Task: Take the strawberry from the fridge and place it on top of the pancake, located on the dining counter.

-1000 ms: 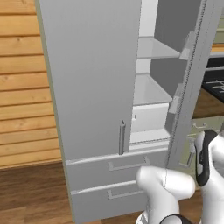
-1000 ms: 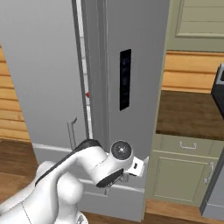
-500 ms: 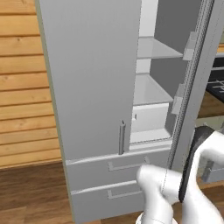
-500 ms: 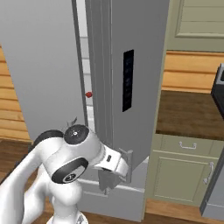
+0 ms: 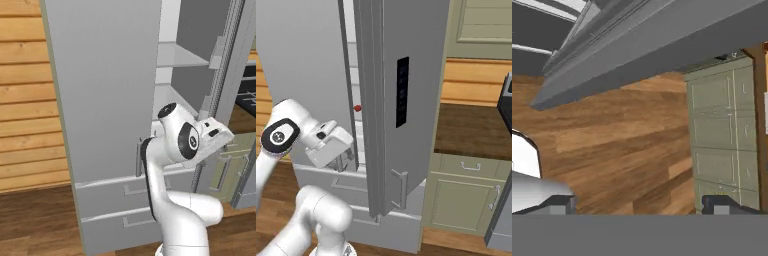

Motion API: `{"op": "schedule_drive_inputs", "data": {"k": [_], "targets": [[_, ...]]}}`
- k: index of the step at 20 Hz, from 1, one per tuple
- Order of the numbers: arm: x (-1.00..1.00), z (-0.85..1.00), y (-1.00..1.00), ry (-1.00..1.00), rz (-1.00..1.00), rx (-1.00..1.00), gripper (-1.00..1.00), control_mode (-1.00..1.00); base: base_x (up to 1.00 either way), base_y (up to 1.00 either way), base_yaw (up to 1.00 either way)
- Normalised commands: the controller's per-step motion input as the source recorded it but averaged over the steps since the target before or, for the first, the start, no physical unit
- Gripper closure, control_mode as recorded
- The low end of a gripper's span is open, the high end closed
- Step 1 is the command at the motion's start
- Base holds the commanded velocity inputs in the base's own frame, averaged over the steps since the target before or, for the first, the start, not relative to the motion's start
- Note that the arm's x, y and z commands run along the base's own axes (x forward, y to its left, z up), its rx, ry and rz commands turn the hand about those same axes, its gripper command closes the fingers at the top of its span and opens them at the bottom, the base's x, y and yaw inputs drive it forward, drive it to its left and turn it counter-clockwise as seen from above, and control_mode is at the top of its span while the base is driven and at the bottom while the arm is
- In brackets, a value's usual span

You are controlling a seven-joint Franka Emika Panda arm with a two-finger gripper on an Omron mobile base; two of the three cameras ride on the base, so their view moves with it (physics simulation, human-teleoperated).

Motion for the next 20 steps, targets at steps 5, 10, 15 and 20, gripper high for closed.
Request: {"op": "schedule_drive_inputs", "data": {"k": [5,10,15,20], "targets": [[0.99,0.31,0.55,0.63,0.0,-0.61,-1.0,-1.0,0.0,0.0,0.0],[0.74,0.0,-0.08,0.14,-0.09,-0.36,-1.0,-1.0,0.0,0.0,0.0],[0.5,0.08,-0.38,-0.23,-0.01,-0.04,-1.0,-1.0,0.0,0.0,0.0],[0.7,0.06,-0.22,-0.26,0.0,-0.05,-1.0,-1.0,0.0,0.0,0.0]]}}
